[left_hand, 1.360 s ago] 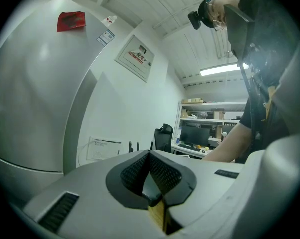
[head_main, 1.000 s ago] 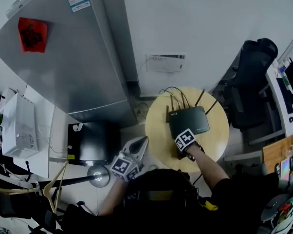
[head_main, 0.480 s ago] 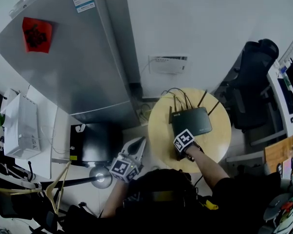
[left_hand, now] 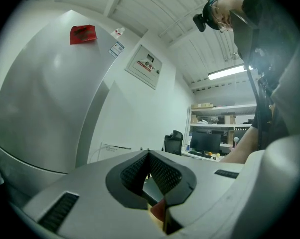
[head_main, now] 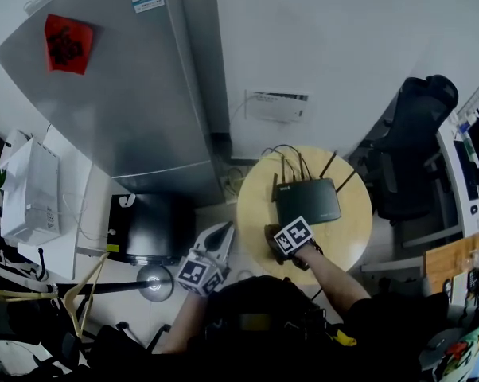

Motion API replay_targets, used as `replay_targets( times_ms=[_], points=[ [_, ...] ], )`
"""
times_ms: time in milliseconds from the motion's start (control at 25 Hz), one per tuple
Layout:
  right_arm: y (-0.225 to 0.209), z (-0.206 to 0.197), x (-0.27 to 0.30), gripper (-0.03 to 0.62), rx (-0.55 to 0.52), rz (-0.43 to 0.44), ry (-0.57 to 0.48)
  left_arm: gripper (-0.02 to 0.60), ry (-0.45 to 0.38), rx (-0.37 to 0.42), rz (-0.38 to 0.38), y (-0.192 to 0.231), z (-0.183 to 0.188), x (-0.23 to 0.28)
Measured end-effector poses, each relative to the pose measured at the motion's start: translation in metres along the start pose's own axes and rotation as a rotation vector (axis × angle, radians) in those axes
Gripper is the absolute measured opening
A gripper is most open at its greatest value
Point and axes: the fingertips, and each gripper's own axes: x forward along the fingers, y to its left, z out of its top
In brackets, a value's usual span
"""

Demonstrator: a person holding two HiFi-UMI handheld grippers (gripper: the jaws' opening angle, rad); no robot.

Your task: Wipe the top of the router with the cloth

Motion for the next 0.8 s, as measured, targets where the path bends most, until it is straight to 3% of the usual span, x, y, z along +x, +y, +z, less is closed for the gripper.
replay_targets(
  times_ms=[120,440,560,800],
  points=[
    [0.000,0.005,-0.007,0.062,0.021,0.018,-0.045,-0.003,0.009,0.019,0.002,-0.014,0.001,0.006],
    [0.003,0.038,-0.024,0.063,0.216,0.089,-0.194,-0.003,-0.014,0.050,-0.035,-0.042,0.012,0.027],
    [0.006,0.037,-0.018,0.062,0.262,0.086,-0.210,-0.003,0.008,0.059,-0.111,-0.039,0.009,0.039],
    [-0.020,0.059,-0.002,0.063,0.439,-0.007,-0.238,-0.003,0.057,0.039,-0.239,-0.009,0.011,0.060]
  ],
)
